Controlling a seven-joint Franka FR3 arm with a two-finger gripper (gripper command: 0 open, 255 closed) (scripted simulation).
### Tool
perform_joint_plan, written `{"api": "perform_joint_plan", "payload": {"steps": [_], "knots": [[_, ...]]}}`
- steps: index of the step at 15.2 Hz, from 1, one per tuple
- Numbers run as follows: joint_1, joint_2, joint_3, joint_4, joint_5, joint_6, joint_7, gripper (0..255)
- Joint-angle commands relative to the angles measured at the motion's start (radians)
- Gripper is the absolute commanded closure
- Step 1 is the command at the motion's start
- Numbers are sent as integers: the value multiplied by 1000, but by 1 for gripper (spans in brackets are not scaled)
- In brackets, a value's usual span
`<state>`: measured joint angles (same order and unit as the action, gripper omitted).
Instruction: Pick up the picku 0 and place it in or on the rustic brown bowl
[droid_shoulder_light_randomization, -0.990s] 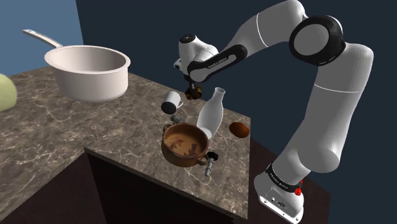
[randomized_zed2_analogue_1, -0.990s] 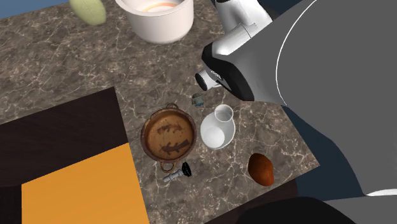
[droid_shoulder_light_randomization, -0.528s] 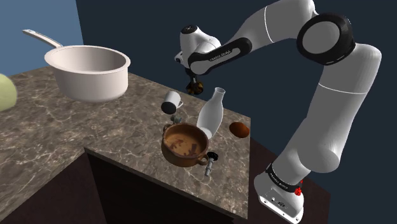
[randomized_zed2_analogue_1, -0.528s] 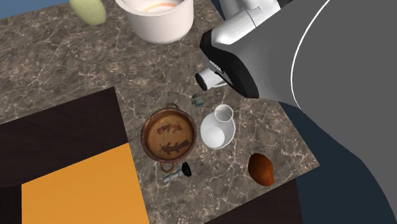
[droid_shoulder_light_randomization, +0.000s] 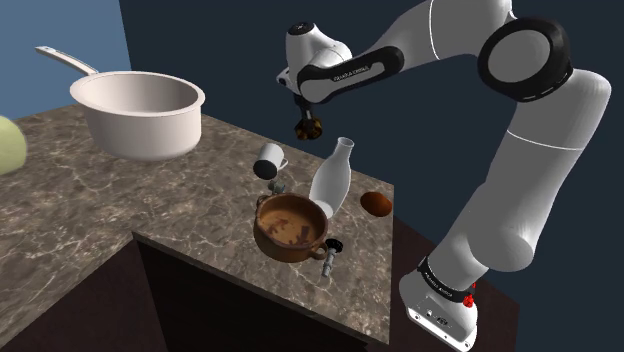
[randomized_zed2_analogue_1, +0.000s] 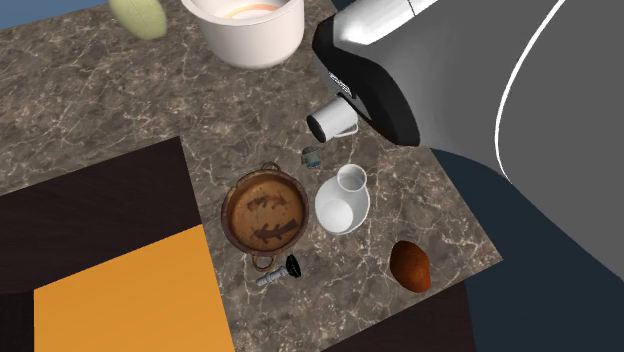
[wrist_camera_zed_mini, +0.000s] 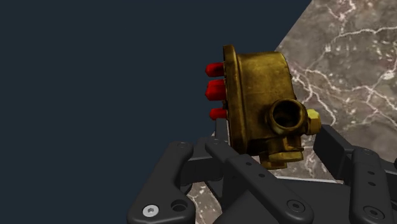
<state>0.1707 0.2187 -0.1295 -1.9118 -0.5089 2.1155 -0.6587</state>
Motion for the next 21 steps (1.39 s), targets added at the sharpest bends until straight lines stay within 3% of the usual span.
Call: {"api": "perform_joint_plan", "payload": {"steps": [1, 12, 21], "knots": [[1, -13, 1, 13, 5, -24, -12, 255], [5, -58, 6, 88, 27, -134, -66, 255], [110, -241, 94, -102, 22, -213, 111, 255]]}}
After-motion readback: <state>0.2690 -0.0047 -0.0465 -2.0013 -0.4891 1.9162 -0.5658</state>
